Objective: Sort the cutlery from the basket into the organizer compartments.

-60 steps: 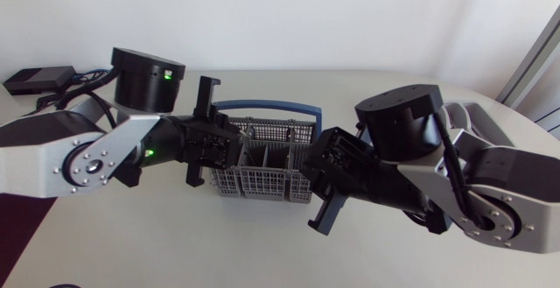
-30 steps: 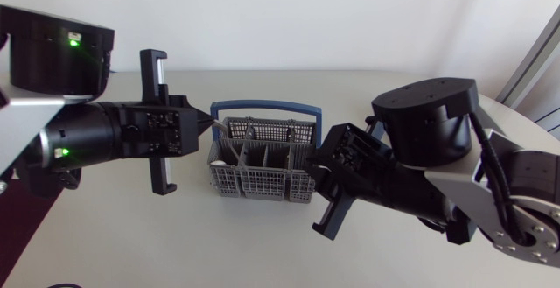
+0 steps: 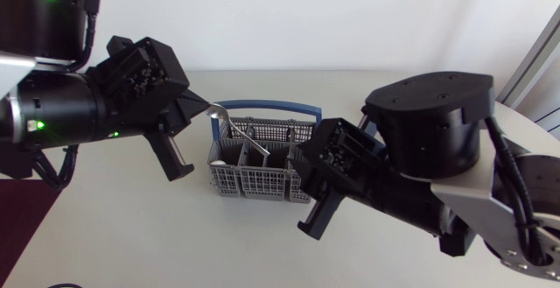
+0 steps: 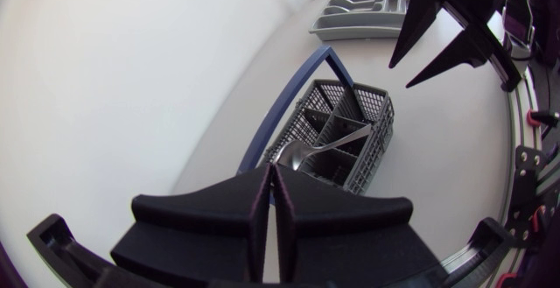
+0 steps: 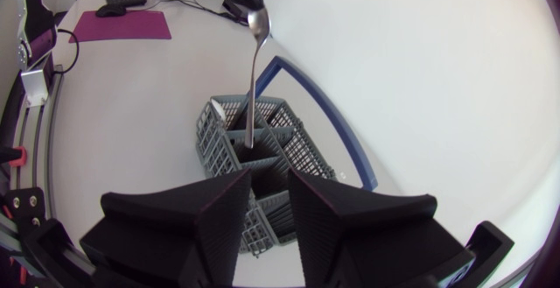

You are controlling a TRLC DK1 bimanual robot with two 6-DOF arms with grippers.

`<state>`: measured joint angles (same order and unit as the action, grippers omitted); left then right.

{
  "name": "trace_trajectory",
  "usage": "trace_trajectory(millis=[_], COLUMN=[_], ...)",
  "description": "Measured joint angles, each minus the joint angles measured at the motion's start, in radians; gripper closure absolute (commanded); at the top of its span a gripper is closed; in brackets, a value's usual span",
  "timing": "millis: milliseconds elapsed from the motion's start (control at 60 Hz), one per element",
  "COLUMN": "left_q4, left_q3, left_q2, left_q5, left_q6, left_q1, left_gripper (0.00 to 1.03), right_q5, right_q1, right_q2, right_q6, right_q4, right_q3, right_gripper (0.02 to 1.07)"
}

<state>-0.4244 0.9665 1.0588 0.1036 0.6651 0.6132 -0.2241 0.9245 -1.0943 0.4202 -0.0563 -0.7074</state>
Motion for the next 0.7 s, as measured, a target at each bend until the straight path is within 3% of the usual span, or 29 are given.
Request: trace_trajectory(millis=[350, 700], left_q4=[-0.084, -0.117], left_q3=[0.074, 0.116], left_q2=[0.114, 0.168], left_q5=[-0.04, -0.083], left_q6=[-0.314, -0.454], left_q1=[-0.003, -0.017], left_gripper=[1.0, 1.0], right_q5=[-0.108, -0.151], right_q1=[0.07, 0.077], right_q2=[-0.111, -0.241], right_q6=[0.062, 0.128], right_q4=[0.159, 0.264], right_q3=[-0.023, -0.063], right_gripper=[0.63, 0.63])
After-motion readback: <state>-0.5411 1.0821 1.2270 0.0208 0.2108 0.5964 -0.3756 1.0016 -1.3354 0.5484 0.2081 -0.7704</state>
